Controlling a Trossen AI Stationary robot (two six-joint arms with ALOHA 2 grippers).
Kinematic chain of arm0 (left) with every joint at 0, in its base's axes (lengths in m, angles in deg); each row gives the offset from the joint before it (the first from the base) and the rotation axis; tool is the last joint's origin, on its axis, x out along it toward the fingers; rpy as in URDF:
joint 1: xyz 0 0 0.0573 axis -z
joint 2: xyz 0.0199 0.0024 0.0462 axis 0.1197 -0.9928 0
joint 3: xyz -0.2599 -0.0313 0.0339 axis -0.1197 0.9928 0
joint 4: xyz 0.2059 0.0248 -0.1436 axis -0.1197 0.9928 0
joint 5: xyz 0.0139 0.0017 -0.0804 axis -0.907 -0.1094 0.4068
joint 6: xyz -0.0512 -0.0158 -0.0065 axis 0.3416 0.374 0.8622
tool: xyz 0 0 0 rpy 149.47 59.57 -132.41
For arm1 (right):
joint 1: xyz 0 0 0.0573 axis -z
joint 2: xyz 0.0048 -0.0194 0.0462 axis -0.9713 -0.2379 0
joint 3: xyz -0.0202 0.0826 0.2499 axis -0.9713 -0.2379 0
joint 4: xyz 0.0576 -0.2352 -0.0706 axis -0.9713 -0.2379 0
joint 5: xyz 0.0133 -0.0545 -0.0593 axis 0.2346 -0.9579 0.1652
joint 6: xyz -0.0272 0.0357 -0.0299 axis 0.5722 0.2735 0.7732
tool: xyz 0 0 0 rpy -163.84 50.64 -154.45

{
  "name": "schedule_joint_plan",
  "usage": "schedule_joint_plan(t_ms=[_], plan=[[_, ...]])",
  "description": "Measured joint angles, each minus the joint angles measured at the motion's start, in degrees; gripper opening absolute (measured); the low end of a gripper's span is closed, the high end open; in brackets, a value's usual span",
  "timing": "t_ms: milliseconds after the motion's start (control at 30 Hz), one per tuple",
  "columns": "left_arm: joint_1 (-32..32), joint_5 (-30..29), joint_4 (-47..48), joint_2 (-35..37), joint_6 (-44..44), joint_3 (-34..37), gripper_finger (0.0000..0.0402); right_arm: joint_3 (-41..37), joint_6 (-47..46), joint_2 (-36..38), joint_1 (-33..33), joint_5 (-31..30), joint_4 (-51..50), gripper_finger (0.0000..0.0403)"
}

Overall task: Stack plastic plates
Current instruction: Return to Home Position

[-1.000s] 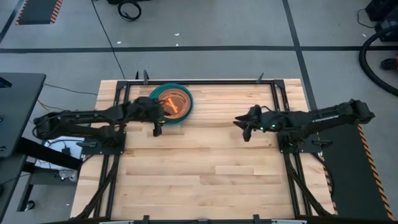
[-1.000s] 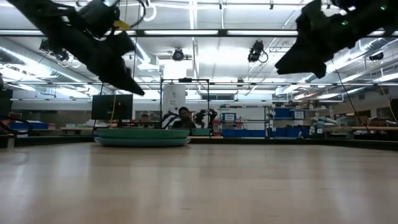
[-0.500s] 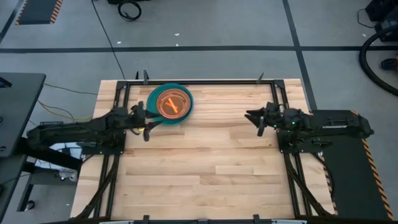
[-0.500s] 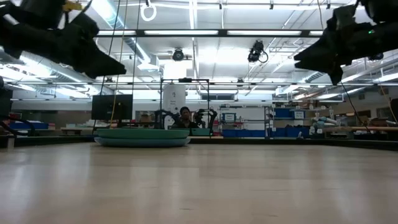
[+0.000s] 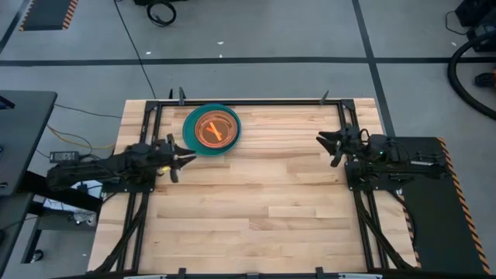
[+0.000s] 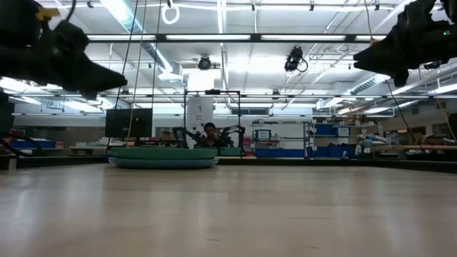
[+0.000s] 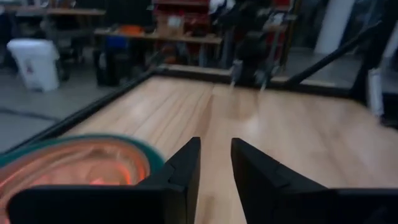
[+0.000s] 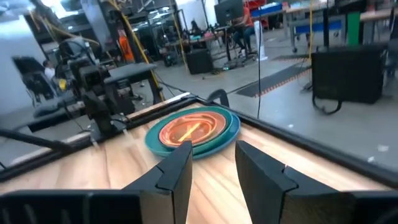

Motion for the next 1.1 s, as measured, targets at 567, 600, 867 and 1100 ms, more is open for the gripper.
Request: schedule_joint_plan(t_ms=[567,600,867,1100], plan=[[2.98,0.68,-1.46,6.81,11.55,0.09,0.0069,0.0,2.26,-0.13,0.0,0.36,0.57,0.0132],[2.98,0.68,-1.45,6.81,11.55,0.09,0.0069,0.0,2.25,-0.13,0.0,0.38,0.57,0.0132],[2.96,0.68,-1.58,6.79,11.53,0.11,0.0069,0.0,2.24,-0.15,0.0,0.38,0.57,0.0132],[2.96,0.68,-1.63,6.79,11.51,0.11,0.0069,0.0,2.24,-0.15,0.0,0.38,0.57,0.0132]])
